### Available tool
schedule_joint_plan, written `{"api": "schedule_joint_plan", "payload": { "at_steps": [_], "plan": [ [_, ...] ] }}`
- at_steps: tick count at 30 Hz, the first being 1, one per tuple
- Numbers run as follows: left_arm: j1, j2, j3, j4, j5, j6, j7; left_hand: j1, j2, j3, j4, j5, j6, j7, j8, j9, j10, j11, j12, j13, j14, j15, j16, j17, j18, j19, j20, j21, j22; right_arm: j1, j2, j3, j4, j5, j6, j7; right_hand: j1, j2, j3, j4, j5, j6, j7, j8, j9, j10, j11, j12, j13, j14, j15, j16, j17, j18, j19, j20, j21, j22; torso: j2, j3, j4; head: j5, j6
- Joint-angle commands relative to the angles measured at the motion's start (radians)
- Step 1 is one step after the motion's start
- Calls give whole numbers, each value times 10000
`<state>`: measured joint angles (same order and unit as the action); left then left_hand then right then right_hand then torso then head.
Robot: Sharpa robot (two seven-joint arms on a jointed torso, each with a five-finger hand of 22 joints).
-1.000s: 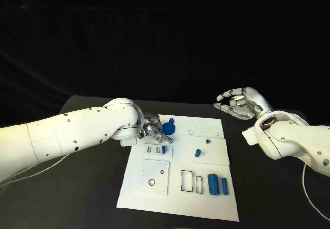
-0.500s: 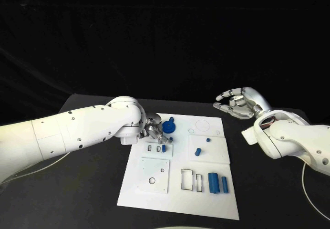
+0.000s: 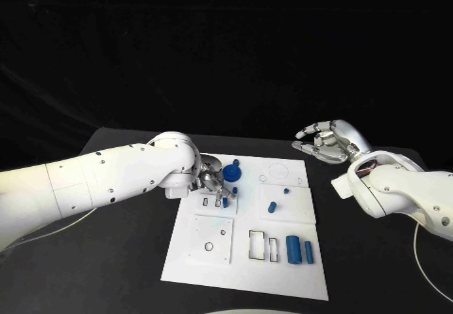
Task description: Assemble the parts on the task board
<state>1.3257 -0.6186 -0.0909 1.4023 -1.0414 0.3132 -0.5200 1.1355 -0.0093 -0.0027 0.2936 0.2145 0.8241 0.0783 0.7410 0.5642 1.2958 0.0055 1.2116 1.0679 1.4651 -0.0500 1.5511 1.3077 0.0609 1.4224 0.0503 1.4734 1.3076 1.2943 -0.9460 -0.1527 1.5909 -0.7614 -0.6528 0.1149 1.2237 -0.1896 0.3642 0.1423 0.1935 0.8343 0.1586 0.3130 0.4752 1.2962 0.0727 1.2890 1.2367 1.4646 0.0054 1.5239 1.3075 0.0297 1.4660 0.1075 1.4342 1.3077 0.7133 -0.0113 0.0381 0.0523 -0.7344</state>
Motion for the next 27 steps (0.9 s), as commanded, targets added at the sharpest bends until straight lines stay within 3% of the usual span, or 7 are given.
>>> {"api": "schedule_joint_plan", "payload": {
  "at_steps": [1, 10, 21, 27],
  "plan": [
    [8, 38, -1, 32, 200, 275, -13, 82, 52, -31, 1, 53, 37, -37, -63, 1, 30, -26, 64, -4, 990, -55, 33, 2394, -98, 51, 26, 49, 136, -14, 10, 0, 6, -133, 162, -46, -62, 52, -19, 90, -65, -66, -10, 39, 19, -94, 24, -45, -18, 734, -31, -44, 1220, 116, 50, 10, -58, 1561, -10, -6, -4, 3, -30],
    [7, 43, -4, 73, 400, 380, -12, 285, 99, 50, 2, 143, 60, -46, -90, 14, 8, -34, 64, -8, 989, -60, 35, 2393, -100, 48, 36, 62, 160, -28, 3, -1, 30, -109, 182, -117, -132, 99, -56, 198, -35, -111, -4, 79, 31, -117, 30, -61, -34, 727, -26, -58, 1198, 133, 7, 13, -127, 1515, -5, -8, 0, -69, -40],
    [5, 60, -4, 118, 471, 487, -30, 475, 168, 229, 2, 160, 57, -48, -137, 26, -38, -36, 32, -52, 986, -61, 32, 2387, -95, 24, 40, 60, 149, -33, -13, -1, 40, -49, 21, -55, -125, 211, -40, 290, 62, -121, -13, 147, 52, -107, 21, -54, -32, 730, -31, -59, 1209, 129, 21, 12, -120, 1527, -8, -2, -1, -45, -65],
    [5, 48, -4, 146, 574, 563, -44, 877, 324, 719, 0, 152, 48, -59, -234, 42, -58, -47, 31, -52, 983, -68, 30, 2380, -96, 13, 42, 73, 174, -43, -32, 0, 74, 25, -176, 102, -72, 262, -11, 314, 193, -136, -15, 186, 61, -90, 15, -41, -24, 733, -38, -59, 1216, 123, 38, 6, -105, 1543, 4, 3, 4, -65, -87]
  ]
}}
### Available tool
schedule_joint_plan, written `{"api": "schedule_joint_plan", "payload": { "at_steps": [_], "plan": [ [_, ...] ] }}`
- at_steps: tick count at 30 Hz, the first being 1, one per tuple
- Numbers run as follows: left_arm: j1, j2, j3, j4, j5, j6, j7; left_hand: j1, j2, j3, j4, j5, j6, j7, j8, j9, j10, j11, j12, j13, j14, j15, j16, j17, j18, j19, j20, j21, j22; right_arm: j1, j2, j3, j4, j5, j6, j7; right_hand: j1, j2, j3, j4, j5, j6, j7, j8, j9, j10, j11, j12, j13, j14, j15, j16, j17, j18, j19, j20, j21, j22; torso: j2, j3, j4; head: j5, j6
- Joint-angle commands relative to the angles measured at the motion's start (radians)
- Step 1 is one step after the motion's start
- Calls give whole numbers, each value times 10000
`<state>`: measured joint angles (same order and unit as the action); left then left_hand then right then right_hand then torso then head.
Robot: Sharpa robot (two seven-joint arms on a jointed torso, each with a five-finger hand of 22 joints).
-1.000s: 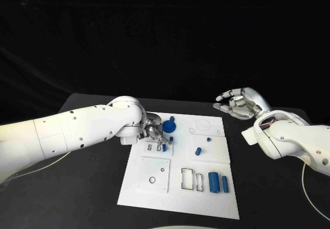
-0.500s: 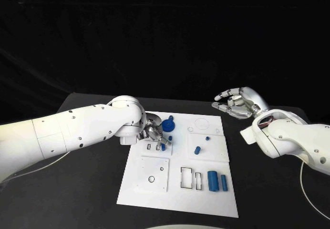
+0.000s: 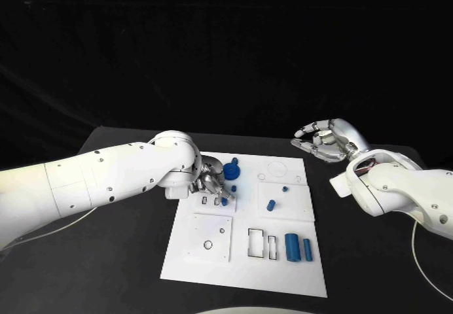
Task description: Assemble the parts on the task board
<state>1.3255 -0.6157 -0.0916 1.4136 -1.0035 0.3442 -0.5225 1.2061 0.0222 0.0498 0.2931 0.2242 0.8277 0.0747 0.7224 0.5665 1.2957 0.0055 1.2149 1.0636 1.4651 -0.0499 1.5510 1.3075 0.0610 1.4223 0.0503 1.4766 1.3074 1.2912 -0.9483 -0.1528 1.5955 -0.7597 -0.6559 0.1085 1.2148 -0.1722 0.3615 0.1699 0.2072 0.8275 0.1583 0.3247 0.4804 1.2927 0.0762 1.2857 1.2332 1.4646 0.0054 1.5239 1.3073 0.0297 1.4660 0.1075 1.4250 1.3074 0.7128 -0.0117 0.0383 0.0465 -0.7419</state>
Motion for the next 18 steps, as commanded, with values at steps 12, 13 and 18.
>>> {"api": "schedule_joint_plan", "payload": {
  "at_steps": [12, 13, 18],
  "plan": [
    [7, 1, 3, 67, 243, 386, -39, 555, -895, 3195, -12, 49, 55, -33, -158, 237, -90, -63, -33, -40, 983, -83, 39, 2383, -101, 5, 30, 59, 246, -15, -32, 1, 48, 83, -280, 292, 57, 97, 30, 44, 164, -80, -13, 95, 15, -39, -23, 4, 22, 734, -41, -60, 1217, 126, 35, 3, -27, 1540, 7, 5, 0, -28, -46],
    [7, 3, 3, 63, 244, 386, -40, 543, -975, 3434, -17, 47, 52, -34, -145, 270, -89, -64, -36, -45, 980, -85, 35, 2376, -98, -3, 29, 54, 236, -15, -33, 1, 48, 85, -281, 293, 57, 97, 30, 44, 164, -80, -13, 95, 15, -39, -23, 4, 22, 734, -41, -60, 1217, 126, 35, 3, -27, 1540, 4, 6, 1, -32, -55],
    [7, 18, 2, 31, 246, 365, -42, 656, -1350, 4653, -77, 30, 4, -45, -47, 460, -80, -79, -45, -57, 983, -97, 42, 2384, -98, -3, 14, 51, 252, -16, -36, 1, 50, 94, -275, 294, 57, 97, 30, 44, 164, -80, -13, 95, 15, -39, -23, 4, 22, 734, -41, -60, 1217, 126, 35, 3, -27, 1540, 0, 3, -1, -31, -62]
  ]
}}
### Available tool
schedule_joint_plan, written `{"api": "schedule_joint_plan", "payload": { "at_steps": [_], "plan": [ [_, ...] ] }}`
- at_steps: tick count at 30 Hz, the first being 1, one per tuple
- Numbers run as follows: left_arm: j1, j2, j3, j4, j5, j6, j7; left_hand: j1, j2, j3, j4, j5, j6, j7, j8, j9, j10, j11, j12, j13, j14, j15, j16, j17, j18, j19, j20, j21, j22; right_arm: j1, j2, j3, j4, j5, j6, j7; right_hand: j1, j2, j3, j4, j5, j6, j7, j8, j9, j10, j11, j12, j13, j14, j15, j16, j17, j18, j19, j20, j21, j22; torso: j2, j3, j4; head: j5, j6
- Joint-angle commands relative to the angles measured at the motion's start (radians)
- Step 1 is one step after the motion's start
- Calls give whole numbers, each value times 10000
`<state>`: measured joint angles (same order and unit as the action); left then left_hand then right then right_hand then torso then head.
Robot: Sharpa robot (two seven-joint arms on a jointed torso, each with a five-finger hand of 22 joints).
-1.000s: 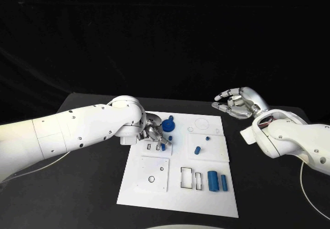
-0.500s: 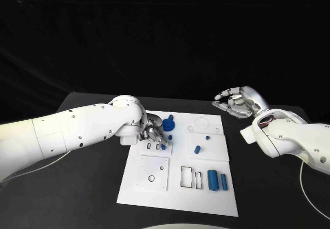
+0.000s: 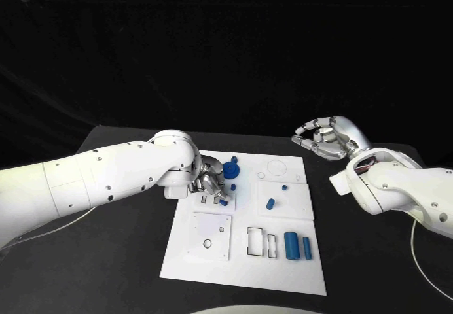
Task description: Assemble the parts on the task board
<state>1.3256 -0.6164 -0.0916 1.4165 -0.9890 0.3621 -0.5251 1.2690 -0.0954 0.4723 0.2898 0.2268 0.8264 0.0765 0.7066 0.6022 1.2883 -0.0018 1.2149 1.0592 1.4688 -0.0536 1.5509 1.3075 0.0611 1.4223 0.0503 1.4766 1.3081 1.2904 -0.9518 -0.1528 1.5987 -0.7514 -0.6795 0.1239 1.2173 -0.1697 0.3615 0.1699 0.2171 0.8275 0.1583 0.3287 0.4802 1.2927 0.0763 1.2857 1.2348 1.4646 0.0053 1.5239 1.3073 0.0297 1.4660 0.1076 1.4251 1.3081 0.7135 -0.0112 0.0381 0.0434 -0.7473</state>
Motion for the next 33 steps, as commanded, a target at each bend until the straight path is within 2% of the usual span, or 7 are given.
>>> {"api": "schedule_joint_plan", "payload": {
  "at_steps": [1, 4, 12, 18, 21, 25, 33],
  "plan": [
    [6, 25, 2, -3, 101, 178, -15, 64, -253, 737, -76, -4, -4, -60, 144, 158, -3, -8, -50, -17, 943, -64, 39, 2379, -100, 0, 10, 52, 253, -8, -3, 1, 19, 13, -34, 138, 32, 72, 30, 45, 65, -80, -13, 56, 17, -39, -23, 4, 7, 734, -41, -60, 1218, 126, 35, 2, -27, 1533, -6, 0, 1, 1, -9],
    [6, 19, 2, -8, 103, 154, -11, 149, -383, 1265, -193, -6, -51, -66, 203, 255, -2, -16, -65, -34, 943, -69, 39, 2377, -99, -7, 7, 46, 249, -8, -3, 1, 18, 17, -26, 136, 32, 72, 30, 45, 65, -80, -13, 56, 17, -39, -23, 4, 7, 734, -41, -60, 1218, 126, 35, 2, -27, 1533, -10, 5, 0, 10, -11],
    [6, -179, 6, 125, 761, -279, 53, 156, -867, 3316, -1258, 61, -175, -23, 575, 721, 93, -2, -123, -85, 946, -66, 49, 2387, -107, 21, 12, 67, 314, -9, -7, 1, 9, 34, 7, 128, 34, 74, 31, 51, 89, -85, -12, 62, 18, -39, -23, 4, 5, 734, -41, -61, 1217, 126, 35, 2, -29, 1532, -15, 5, 8, 12, 36],
    [-7, -532, 61, 525, 1066, -798, 56, -67, -940, 3798, -1567, 90, -126, -42, 752, 911, 138, -24, -130, -94, 932, -83, 19, 2337, -100, 6, 1, 61, 297, -9, -33, 1, 25, 84, 44, 91, 27, 78, 30, 62, 101, -88, -10, 65, 18, -44, -21, -2, -2, 739, -41, -53, 1238, 124, 39, 1, -24, 1536, 1, 4, 11, -57, 172],
    [-42, -781, 84, 788, 1132, -1299, 83, -182, -1002, 3978, -1685, 99, -114, -53, 820, 994, 166, -35, -123, -88, 929, -94, 14, 2327, -93, -12, -9, 49, 268, -9, -51, 0, 6, 100, 64, 76, 27, 78, 30, 62, 101, -88, -10, 65, 18, -44, -21, -2, -2, 739, -41, -53, 1238, 124, 39, 1, -24, 1536, -13, 1, 10, -103, 166],
    [-207, -1142, 103, 1152, 1194, -2110, 154, -392, -1114, 4264, -1818, 127, -59, -90, 909, 1099, 213, -69, -118, -88, 922, -122, -1, 2301, -88, -19, -28, 42, 254, -9, -96, -1, -17, 109, 104, 65, 25, 83, 30, 69, 108, -90, -9, 68, 18, -32, -21, 10, 12, 739, -41, -54, 1237, 121, 46, 1, -15, 1544, -42, 13, 36, -138, 238],
    [-467, -1579, 113, 1567, 740, -3187, 291, -476, -1196, 4451, -1956, 124, -1, -116, 947, 1152, 225, -98, -171, -163, 917, -148, -10, 2284, -98, 16, -50, 62, 303, -9, -124, -4, -43, 114, 141, 8, 16, 79, 24, 84, 117, -110, -5, 67, 16, -83, -18, -40, -47, 720, -39, -85, 1156, 148, -19, 1, -111, 1474, -61, 28, 57, -141, 206]
  ]
}}
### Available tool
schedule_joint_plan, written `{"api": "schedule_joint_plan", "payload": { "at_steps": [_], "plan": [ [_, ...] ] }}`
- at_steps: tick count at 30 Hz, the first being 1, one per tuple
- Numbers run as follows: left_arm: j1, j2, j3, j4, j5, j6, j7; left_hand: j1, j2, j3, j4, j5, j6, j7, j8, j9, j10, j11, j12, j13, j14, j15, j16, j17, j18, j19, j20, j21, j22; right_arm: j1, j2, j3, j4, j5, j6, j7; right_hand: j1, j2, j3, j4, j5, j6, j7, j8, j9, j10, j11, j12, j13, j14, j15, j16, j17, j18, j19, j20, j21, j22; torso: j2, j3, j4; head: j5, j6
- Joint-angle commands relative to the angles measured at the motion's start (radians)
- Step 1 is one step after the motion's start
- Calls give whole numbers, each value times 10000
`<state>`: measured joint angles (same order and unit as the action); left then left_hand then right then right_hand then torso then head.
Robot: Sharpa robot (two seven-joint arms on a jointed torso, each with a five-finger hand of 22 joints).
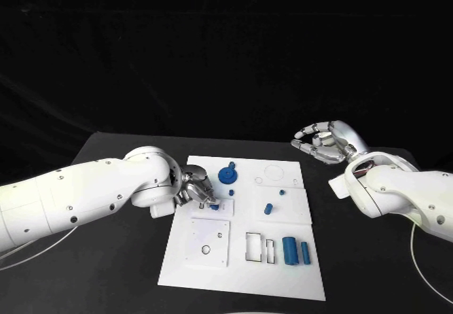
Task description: Assemble the parts on the task board
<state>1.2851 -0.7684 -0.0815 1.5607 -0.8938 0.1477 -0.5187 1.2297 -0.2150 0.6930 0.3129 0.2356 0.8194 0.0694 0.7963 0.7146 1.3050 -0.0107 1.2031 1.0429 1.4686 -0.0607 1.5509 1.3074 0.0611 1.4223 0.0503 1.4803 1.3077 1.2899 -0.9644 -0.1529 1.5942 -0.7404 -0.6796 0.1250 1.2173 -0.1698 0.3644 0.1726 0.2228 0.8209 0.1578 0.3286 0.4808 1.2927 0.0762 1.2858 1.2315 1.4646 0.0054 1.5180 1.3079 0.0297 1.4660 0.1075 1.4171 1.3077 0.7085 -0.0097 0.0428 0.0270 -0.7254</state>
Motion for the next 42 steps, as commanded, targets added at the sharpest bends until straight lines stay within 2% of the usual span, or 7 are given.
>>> {"api": "schedule_joint_plan", "payload": {
  "at_steps": [1, 7, 13, 16, 25, 37, 42],
  "plan": [
    [-88, -86, 12, 155, -295, -1116, 236, -93, -3, 2257, -2197, 37, 78, -48, 54, 32, 64, -12, -54, -1, 920, -79, -7, 2289, -101, 26, -52, 30, 321, -5, 4, -3, 1, 4, 146, -7, 16, 79, -5, 57, 61, -43, 0, 68, 10, -83, -18, -40, -14, 720, -40, -26, 1150, 148, -18, 1, -32, 1478, -12, 14, 1, 39, -24],
    [-375, -222, 14, 372, -1031, -1623, 282, -197, -91, 2419, -2353, 46, 159, -75, 72, 63, 155, -42, -27, 35, 933, -106, 17, 2328, -116, 79, -78, 61, 396, -19, 10, -13, -18, 4, 168, -28, 6, 77, -10, 71, 69, -61, 3, 65, 8, -104, -14, -60, -35, 715, -38, -34, 1131, 157, -41, 1, -66, 1454, -32, -21, 5, 56, -85],
    [-550, -245, 15, 485, -1753, -2112, 372, -322, -198, 2575, -2515, 114, 252, -104, 87, 91, 283, -72, 66, 161, 953, -135, 57, 2392, -141, 161, -107, 110, 514, -38, 2, -20, -18, 4, 169, -32, 6, 77, -10, 71, 69, -61, 3, 65, 8, -104, -14, -60, -35, 715, -38, -34, 1131, 157, -41, 1, -66, 1454, -10, 1, 3, 70, -126],
    [-584, -251, 16, 524, -1969, -2172, 379, -346, -218, 2605, -2544, 121, 273, -111, 89, 95, 308, -79, 84, 183, 956, -139, 64, 2402, -145, 173, -112, 117, 532, -44, 0, -21, -16, 4, 170, -38, 6, 77, -10, 71, 69, -61, 3, 65, 8, -104, -14, -60, -35, 715, -38, -34, 1131, 157, -41, 1, -66, 1454, -9, 0, 2, 47, -147],
    [-618, -232, 18, 607, -2446, -2240, 366, -385, -257, 2658, -2594, 140, 309, -122, 91, 101, 356, -91, 123, 234, 963, -149, 78, 2425, -158, 216, -122, 143, 596, -54, -4, -22, 1, -5, 190, -62, 2, 81, -11, 81, 82, -70, 5, 66, 7, -102, -12, -56, -30, 713, -37, -38, 1125, 157, -39, 2, -65, 1456, -6, 0, -1, 99, -190],
    [-622, -155, 23, 530, -2605, -1645, 302, -434, -290, 2719, -2633, 159, 350, -132, 92, 105, 394, -100, 152, 272, 974, -155, 100, 2462, -171, 253, -130, 166, 654, -83, 18, -22, -15, -6, 283, -92, -12, 93, -13, 109, 112, -75, 6, 78, 9, -104, -11, -57, -31, 712, -35, -41, 1121, 159, -45, 3, -77, 1449, -10, 9, 15, 140, -246],
    [-621, -86, 27, 477, -2885, -1539, 268, -444, -298, 2728, -2639, 163, 356, -133, 91, 106, 391, -101, 142, 259, 973, -156, 98, 2459, -171, 252, -132, 165, 651, -106, 41, -23, -26, 2, 315, -88, -53, 82, -39, 164, 182, -78, 4, 104, 14, -122, -10, -70, -49, 710, -33, -47, 1114, 162, -50, 4, -91, 1442, -12, 0, -8, 161, -278]
  ]
}}
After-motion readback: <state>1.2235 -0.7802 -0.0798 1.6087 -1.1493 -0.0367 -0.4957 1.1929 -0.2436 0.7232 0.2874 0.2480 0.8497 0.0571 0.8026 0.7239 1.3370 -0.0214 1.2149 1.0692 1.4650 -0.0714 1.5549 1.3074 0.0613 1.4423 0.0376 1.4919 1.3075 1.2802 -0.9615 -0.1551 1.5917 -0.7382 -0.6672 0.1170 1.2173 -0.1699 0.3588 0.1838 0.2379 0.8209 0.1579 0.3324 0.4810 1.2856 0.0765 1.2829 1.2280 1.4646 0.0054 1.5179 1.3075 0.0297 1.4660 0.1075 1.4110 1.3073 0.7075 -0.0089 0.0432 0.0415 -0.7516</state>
